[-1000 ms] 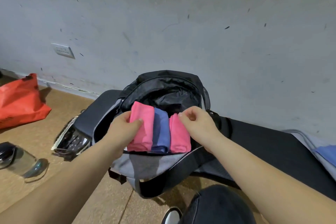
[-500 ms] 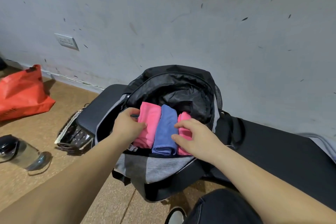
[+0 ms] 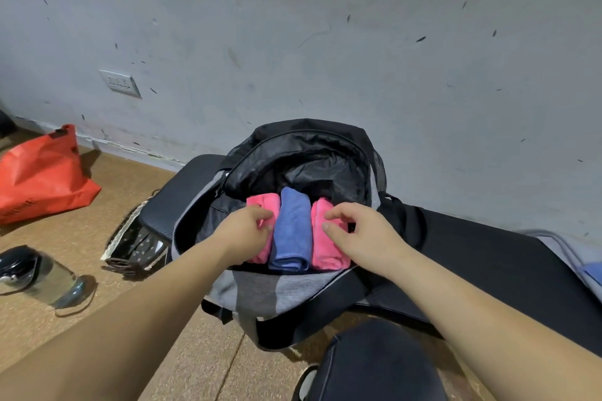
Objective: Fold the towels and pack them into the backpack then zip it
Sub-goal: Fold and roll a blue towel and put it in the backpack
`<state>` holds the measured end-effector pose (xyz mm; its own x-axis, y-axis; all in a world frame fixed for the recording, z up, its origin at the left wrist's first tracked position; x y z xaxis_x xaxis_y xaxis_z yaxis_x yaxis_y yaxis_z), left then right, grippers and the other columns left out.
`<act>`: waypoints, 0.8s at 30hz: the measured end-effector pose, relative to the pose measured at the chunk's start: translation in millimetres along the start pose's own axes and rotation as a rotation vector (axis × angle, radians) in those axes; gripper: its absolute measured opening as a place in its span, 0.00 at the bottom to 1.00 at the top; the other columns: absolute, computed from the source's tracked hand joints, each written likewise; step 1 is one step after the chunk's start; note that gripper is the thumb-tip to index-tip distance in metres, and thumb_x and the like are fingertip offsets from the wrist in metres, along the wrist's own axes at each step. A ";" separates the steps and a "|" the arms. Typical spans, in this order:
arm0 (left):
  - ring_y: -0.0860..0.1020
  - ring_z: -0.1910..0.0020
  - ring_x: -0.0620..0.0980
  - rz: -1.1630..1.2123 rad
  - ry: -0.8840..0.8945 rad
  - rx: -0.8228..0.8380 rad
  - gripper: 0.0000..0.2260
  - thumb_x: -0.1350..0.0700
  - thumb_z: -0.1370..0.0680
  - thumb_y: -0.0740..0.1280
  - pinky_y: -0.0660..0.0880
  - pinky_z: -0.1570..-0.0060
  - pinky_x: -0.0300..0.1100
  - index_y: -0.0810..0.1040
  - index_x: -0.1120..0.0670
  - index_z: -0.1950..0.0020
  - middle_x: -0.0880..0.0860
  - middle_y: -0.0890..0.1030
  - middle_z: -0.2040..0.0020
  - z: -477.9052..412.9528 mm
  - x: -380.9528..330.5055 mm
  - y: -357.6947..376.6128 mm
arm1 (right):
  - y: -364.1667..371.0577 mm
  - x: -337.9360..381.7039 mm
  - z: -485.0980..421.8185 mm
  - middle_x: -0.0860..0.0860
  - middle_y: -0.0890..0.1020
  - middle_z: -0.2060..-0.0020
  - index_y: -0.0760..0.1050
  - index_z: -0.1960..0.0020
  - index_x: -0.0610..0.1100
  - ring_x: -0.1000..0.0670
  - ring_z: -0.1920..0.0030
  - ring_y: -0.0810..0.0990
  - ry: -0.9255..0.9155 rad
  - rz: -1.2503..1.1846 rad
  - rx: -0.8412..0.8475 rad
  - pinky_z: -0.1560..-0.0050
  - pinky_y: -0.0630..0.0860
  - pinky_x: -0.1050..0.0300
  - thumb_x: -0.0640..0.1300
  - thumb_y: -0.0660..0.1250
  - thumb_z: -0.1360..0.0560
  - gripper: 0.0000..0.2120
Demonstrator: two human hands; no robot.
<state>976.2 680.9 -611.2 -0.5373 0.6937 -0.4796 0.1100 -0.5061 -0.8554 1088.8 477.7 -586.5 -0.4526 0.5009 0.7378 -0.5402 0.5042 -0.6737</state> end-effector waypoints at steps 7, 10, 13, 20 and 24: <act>0.77 0.34 0.51 0.133 0.320 -0.290 0.11 0.61 0.21 0.68 0.72 0.35 0.42 0.85 0.55 0.41 0.52 0.81 0.35 33.3 -107.5 0.1 | -59.6 -11.7 40.6 0.56 0.86 0.58 0.84 0.53 0.50 0.60 0.54 0.82 0.042 0.014 -0.049 0.53 0.74 0.66 0.50 0.70 0.21 0.06; 0.80 0.45 0.44 0.263 0.403 -0.282 0.07 0.57 0.22 0.70 0.74 0.36 0.39 0.85 0.50 0.46 0.45 0.83 0.46 45.9 -168.1 23.5 | -92.7 -37.0 65.0 0.55 0.86 0.58 0.83 0.54 0.51 0.57 0.55 0.82 0.108 0.025 -0.097 0.54 0.76 0.63 0.52 0.69 0.21 0.07; 0.81 0.47 0.42 0.327 0.449 -0.123 0.07 0.56 0.20 0.70 0.71 0.42 0.26 0.85 0.51 0.44 0.44 0.83 0.47 53.4 -225.2 58.2 | -123.4 -71.7 89.0 0.54 0.85 0.61 0.82 0.58 0.49 0.54 0.58 0.81 0.170 0.033 -0.124 0.54 0.77 0.56 0.52 0.69 0.22 0.10; 0.81 0.57 0.36 0.504 0.413 0.159 0.05 0.56 0.20 0.70 0.73 0.59 0.25 0.87 0.50 0.51 0.42 0.85 0.57 58.8 -322.6 148.2 | -190.8 -164.3 135.3 0.53 0.78 0.69 0.77 0.62 0.44 0.53 0.66 0.75 0.388 0.023 -0.122 0.61 0.72 0.57 0.49 0.68 0.23 0.12; 0.80 0.57 0.37 0.504 0.368 0.258 0.05 0.54 0.19 0.70 0.72 0.58 0.26 0.86 0.47 0.50 0.41 0.83 0.57 61.0 -340.7 188.1 | -225.3 -227.5 167.0 0.54 0.83 0.58 0.80 0.52 0.48 0.52 0.56 0.82 0.571 0.101 -0.212 0.57 0.77 0.56 0.58 0.70 0.23 0.12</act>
<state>1128.9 318.1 -596.8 -0.1475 0.4471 -0.8822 0.0447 -0.8881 -0.4576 1195.0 132.7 -595.5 -0.0112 0.8215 0.5700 -0.3349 0.5341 -0.7763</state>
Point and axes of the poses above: each hand's wrist, its own z-axis away from the middle knuckle, its own y-axis out of the palm, x = y × z, the point moved 5 cm from there along -z, towards the middle knuckle
